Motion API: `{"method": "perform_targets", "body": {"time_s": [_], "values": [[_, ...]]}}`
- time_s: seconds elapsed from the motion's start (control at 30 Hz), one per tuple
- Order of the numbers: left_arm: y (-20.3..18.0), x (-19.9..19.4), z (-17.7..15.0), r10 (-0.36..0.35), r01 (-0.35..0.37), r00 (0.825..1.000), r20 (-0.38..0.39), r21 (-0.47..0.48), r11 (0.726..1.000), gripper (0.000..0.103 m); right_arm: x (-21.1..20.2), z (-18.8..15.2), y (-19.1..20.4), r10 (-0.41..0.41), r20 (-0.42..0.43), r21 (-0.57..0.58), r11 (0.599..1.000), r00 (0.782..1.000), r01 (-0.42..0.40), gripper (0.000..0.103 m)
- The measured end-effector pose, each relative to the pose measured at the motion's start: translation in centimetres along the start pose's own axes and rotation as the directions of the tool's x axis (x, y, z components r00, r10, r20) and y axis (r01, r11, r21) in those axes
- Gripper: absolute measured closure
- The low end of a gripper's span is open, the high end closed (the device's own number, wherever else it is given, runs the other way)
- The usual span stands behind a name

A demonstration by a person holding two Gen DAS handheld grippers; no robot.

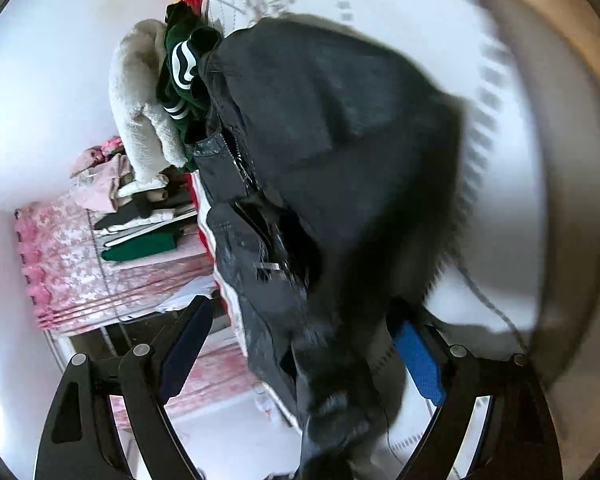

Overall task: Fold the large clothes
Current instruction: 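Grasp the jacket edge with the left gripper while the right gripper grasps the jacket side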

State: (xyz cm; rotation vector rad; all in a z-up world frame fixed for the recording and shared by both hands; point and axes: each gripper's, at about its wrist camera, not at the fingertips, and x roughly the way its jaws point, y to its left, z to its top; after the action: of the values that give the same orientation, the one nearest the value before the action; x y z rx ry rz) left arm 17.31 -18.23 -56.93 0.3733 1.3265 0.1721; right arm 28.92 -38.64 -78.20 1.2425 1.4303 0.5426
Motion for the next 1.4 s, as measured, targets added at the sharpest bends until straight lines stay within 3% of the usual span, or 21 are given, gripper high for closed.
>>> {"method": "perform_targets", "body": {"time_s": [0.1,0.13,0.17,0.27,0.67,0.93,1.2,1.4], "values": [[0.3,-0.6,0.1,0.002,-0.002,1.000,0.008,-0.017,1.000,0.097,1.2,0.0,1.9,-0.075,0.025,-0.046,0.996,0.997,0.076,0.021],[0.5,-0.7,0.1,0.006,-0.005,1.000,0.011,-0.018,1.000,0.097,1.6,0.1,2.5,-0.120,0.031,-0.056,0.991,0.992,0.122,0.046],[0.6,-0.8,0.2,0.004,-0.004,1.000,0.008,-0.022,1.000,0.097,2.0,0.2,2.8,-0.168,0.031,-0.057,0.984,0.985,0.170,0.061],[1.1,-1.0,0.4,-0.004,0.004,1.000,0.007,-0.033,0.999,0.098,2.1,0.2,3.2,-0.184,0.050,-0.044,0.981,0.982,0.187,0.069],[6.9,-3.6,0.8,-0.089,0.095,0.994,0.070,-0.092,0.991,0.099,0.1,-2.4,9.5,-0.234,0.121,-0.070,0.967,0.965,0.244,0.078],[14.9,-5.3,1.7,-0.196,0.215,0.972,0.129,-0.150,0.965,0.101,1.7,-4.4,16.9,-0.319,0.178,-0.099,0.935,0.931,0.340,0.084],[23.8,-2.6,2.9,-0.311,0.333,0.942,0.128,-0.223,0.916,0.101,9.3,-5.4,25.8,-0.410,0.229,-0.146,0.882,0.883,0.448,0.084],[31.3,2.4,3.7,-0.387,0.400,0.916,0.107,-0.330,0.855,0.100,18.0,-5.1,30.2,-0.491,0.225,-0.176,0.829,0.842,0.531,0.084]]}}
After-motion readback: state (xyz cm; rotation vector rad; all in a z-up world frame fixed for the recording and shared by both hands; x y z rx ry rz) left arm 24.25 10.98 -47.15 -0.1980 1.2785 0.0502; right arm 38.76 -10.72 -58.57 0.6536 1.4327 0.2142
